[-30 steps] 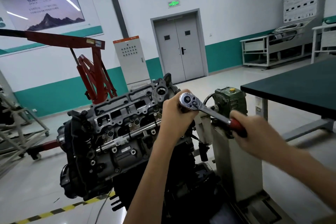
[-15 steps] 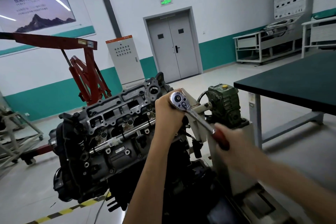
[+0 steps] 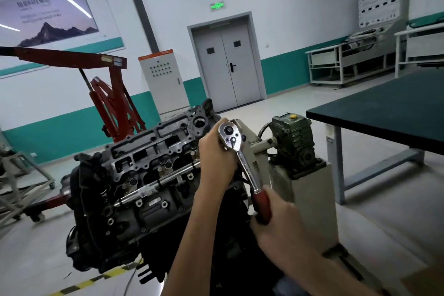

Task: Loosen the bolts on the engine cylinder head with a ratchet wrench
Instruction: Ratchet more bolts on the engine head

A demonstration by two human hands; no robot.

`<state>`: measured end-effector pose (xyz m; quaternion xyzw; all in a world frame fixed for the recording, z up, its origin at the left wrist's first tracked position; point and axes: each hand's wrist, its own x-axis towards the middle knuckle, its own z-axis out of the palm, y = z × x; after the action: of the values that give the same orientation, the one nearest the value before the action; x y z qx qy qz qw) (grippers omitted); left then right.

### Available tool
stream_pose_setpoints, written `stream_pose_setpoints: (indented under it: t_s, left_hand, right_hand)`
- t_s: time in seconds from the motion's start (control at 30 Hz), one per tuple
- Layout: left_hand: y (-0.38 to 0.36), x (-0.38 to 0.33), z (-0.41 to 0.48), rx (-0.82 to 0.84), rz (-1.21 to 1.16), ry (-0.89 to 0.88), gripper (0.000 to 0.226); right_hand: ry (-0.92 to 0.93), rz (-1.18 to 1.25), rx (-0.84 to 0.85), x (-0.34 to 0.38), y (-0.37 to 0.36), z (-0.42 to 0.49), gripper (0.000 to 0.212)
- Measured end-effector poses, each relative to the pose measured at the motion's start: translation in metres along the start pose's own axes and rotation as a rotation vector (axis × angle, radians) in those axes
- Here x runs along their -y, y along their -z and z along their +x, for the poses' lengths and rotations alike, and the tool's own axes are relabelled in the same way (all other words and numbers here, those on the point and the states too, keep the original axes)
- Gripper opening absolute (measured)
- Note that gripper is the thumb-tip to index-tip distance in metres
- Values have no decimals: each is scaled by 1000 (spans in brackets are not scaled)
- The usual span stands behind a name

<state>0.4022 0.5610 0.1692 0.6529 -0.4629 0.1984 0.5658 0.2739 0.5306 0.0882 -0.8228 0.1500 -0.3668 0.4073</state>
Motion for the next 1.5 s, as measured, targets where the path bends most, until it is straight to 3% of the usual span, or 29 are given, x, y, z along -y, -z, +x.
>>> stream_pose_setpoints:
  t_s: [0.07, 0.17, 0.47, 0.57, 0.67, 0.77, 0.87, 0.97, 1.03, 1.1, 1.23, 1.33, 1.43, 1.5]
  left_hand:
    - [-1, 0, 0, -11, -52, -1, 40]
    - [3, -2, 4, 30, -75, 28, 45]
    - [14, -8, 11, 208, 7, 74, 41]
    - [18, -8, 13, 264, 15, 94, 29]
    - [16, -4, 9, 216, -25, 77, 29]
    - [7, -2, 1, 98, -13, -36, 30]
    - [-3, -1, -3, 14, -50, -29, 26]
    - [-1, 0, -1, 2, -103, -19, 28]
    - [2, 0, 1, 32, -78, -11, 19]
    - [4, -1, 5, 55, -19, 25, 19]
    - [9, -4, 11, 160, -8, 31, 44]
    - [13, -6, 14, 235, -9, 46, 29]
    - [18, -6, 14, 282, -11, 59, 18]
    - [16, -4, 11, 235, -36, 21, 25]
  right_hand:
    - [-42, 176, -28, 15, -29, -10, 27]
    - [-52, 161, -6, 13, -29, -8, 29]
    - [366, -655, 62, -24, 101, 84, 30]
    - [433, -771, 37, -15, 115, 109, 30]
    - [375, -661, 43, -25, 101, 92, 30]
    - [172, -401, 67, -32, 65, 50, 30]
    - [68, -114, -37, -18, 14, 12, 22]
    - [30, 141, -101, 5, -27, -6, 31]
    - [19, 155, -75, 4, -27, -5, 33]
    - [55, 15, -21, -9, -6, 4, 30]
    - [229, -416, 86, -31, 66, 48, 24]
    - [409, -668, 37, -22, 106, 89, 29]
    - [445, -703, 48, -18, 109, 102, 29]
    - [356, -611, 58, -27, 94, 86, 28]
